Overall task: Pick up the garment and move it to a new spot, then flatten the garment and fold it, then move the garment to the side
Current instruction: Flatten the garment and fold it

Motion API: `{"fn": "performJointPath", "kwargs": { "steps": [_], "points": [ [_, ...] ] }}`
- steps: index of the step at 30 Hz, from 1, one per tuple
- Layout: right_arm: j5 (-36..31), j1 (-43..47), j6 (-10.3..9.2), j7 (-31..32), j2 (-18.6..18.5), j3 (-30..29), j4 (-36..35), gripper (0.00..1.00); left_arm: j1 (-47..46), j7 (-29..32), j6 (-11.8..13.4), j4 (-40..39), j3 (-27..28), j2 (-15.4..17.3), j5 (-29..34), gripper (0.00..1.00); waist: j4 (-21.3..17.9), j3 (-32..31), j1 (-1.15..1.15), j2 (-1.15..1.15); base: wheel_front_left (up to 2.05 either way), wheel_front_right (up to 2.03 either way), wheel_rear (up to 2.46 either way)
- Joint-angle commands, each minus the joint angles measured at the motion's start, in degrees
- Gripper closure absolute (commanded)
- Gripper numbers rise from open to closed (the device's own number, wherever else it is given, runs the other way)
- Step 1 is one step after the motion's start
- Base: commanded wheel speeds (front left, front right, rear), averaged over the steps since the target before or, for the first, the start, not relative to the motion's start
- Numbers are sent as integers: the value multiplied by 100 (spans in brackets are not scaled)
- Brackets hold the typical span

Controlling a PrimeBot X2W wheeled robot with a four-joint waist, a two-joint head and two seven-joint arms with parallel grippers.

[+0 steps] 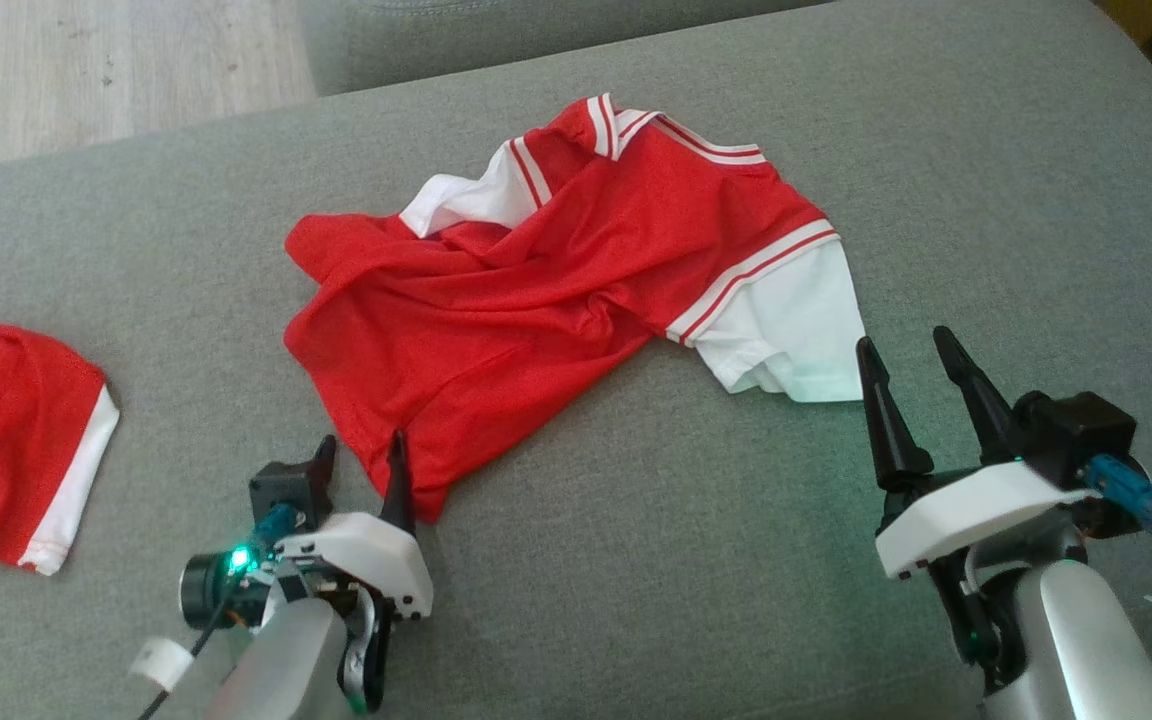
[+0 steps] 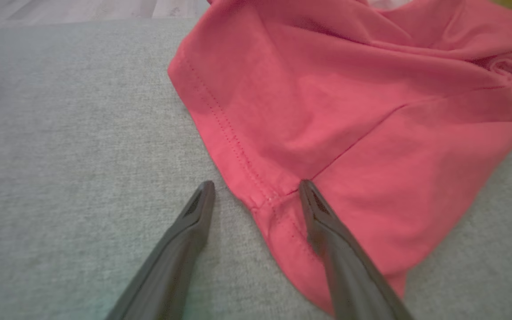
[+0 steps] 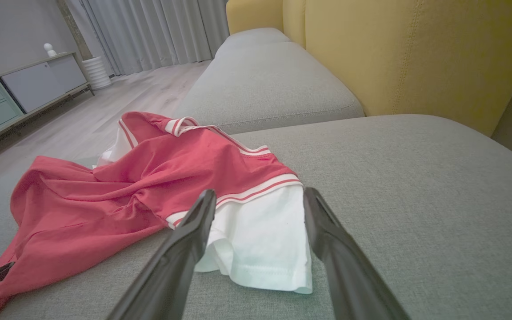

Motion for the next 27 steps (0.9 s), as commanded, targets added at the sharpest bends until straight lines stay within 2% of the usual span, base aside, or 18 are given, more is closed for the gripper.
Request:
{"fn": "performJointPath", "kwargs": {
  "steps": [1,2,3,4,8,12,21,27],
  "points": [
    [-10,-217,43,-63,-1,108,-169,0,-178,31,-98,37,105,15,-85,0,-5,13,-1,0,0,0,0],
    [-6,-218,43,-67,-1,104,-163,0,-190,93,-166,109,57,7,-123,0,-3,13,-1,0,0,0,0],
    [-3,-218,43,-68,0,102,-158,0,-200,151,-221,172,8,0,-153,40,2,12,-1,0,0,0,0],
    [-2,-219,43,-67,0,102,-153,0,-207,190,-269,221,-43,-5,-173,100,10,9,-1,0,0,0,0],
    [-15,-234,43,-56,0,96,-136,0,-205,273,-409,333,-236,-19,-222,100,75,-6,-1,0,0,0,0],
    [-58,-282,43,142,0,-141,32,0,-227,1,-384,291,-306,-25,-225,100,165,5,-1,0,0,0,0],
    [-267,-613,43,981,0,-691,849,0,-172,-424,-367,124,-305,32,-229,100,386,174,-1,0,0,0,0],
    [-528,-919,43,999,0,-775,1456,0,-174,-501,-448,-61,-384,80,-209,100,558,416,-1,0,0,0,0]
  ]
}}
